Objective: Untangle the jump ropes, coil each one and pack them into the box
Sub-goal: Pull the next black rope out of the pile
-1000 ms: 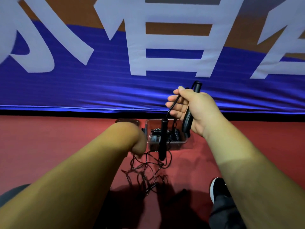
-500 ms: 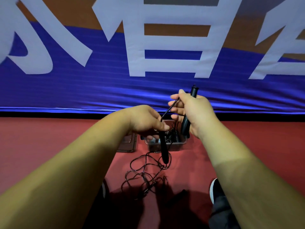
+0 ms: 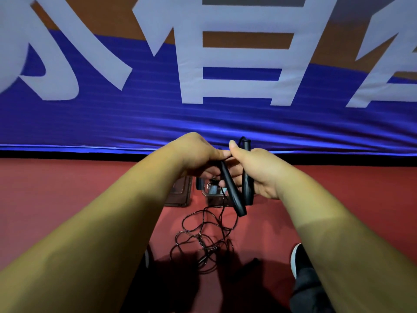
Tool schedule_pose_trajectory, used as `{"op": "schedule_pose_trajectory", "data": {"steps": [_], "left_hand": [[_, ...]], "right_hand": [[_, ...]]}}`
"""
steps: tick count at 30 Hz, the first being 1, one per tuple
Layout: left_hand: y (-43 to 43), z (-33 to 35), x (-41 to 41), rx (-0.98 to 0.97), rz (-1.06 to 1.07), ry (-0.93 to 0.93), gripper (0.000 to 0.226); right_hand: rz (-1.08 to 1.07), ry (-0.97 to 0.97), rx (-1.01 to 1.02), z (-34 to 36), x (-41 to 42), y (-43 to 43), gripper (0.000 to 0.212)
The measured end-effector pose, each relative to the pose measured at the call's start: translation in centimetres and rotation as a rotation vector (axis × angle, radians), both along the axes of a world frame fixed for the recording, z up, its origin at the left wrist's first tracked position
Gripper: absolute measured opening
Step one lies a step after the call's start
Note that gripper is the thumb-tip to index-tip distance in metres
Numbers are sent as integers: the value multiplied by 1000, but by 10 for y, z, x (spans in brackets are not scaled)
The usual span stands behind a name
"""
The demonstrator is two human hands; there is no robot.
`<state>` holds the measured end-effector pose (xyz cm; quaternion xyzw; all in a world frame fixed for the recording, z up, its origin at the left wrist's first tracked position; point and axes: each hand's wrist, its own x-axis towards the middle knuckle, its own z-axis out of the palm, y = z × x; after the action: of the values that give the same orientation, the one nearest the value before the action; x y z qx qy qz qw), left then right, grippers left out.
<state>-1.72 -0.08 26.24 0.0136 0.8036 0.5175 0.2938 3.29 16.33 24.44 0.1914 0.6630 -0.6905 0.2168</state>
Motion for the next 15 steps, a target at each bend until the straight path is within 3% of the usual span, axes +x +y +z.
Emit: {"op": "schedule_pose_trajectory", "data": {"steps": [5,8,10,13,15], "left_hand": [[-1,2,0,17,53,26,18],[-2,4,-2,72,52,10,41],[-3,6,-3,92,31,-1,42],[-3,7,-3,124,30,-2,20],[-4,3,-5,106,8,18,18]], "right_hand": [[85,-45,-19,-3,3,-3,70],[109,-41,3,-4,3,-4,79],[126,-49,-19,-3,4,-4,82],[228,-47,12,-3,6,-3,51],[272,-33,86,-6,7,-1,35]]}}
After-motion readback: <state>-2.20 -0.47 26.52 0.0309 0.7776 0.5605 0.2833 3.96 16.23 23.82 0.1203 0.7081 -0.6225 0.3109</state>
